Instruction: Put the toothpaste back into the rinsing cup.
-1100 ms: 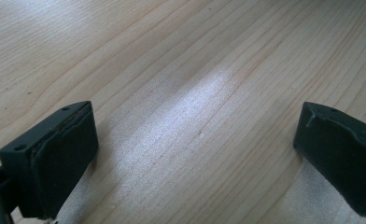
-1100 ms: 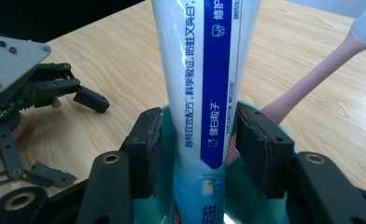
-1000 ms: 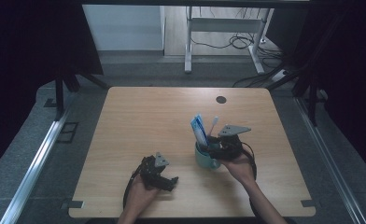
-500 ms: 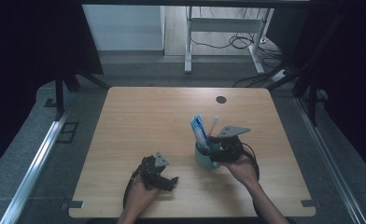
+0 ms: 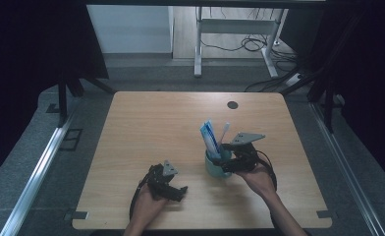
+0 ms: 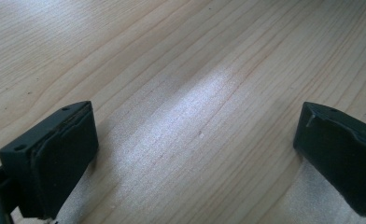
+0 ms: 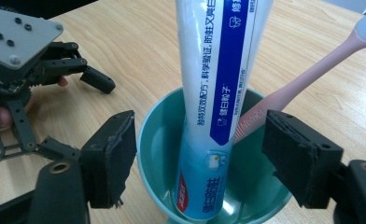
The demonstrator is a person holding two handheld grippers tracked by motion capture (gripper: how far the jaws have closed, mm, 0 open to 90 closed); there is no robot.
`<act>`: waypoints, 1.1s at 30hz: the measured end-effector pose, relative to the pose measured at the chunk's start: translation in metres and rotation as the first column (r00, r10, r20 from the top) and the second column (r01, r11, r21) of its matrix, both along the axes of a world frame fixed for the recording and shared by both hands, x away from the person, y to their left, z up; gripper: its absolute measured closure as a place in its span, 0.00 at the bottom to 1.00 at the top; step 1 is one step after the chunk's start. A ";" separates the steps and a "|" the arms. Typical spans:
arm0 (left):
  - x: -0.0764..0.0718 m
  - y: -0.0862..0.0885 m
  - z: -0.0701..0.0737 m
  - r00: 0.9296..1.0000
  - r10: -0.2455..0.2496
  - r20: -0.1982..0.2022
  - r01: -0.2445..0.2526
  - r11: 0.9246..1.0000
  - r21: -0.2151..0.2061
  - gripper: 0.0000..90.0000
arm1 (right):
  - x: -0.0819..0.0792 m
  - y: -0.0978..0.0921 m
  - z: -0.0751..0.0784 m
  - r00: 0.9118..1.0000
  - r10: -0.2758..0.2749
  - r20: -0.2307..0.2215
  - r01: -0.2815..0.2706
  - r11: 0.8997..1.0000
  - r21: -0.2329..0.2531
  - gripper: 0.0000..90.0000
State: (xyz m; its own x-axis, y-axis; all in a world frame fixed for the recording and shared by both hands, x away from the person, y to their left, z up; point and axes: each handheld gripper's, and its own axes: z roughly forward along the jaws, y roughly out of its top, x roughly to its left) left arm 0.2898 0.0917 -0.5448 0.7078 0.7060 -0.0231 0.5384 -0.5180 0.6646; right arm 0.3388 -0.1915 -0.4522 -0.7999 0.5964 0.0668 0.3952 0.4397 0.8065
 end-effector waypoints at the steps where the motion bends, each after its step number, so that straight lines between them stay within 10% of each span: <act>1: 0.000 0.000 0.000 1.000 0.000 0.000 0.000 1.000 0.000 0.00 | 0.000 0.000 0.000 1.000 -0.001 0.001 0.001 1.000 -0.002 0.27; 33: 0.000 0.000 0.000 1.000 0.000 0.000 0.000 1.000 0.000 0.00 | -0.009 -0.022 0.007 0.999 -0.036 0.008 0.036 0.992 -0.123 0.00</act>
State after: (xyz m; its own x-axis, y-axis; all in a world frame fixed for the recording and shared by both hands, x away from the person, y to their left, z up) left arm 0.2898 0.0917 -0.5448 0.7079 0.7059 -0.0235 0.5386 -0.5180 0.6645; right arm 0.3294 -0.2134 -0.4454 -0.7779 0.6282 -0.0134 0.4079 0.5211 0.7497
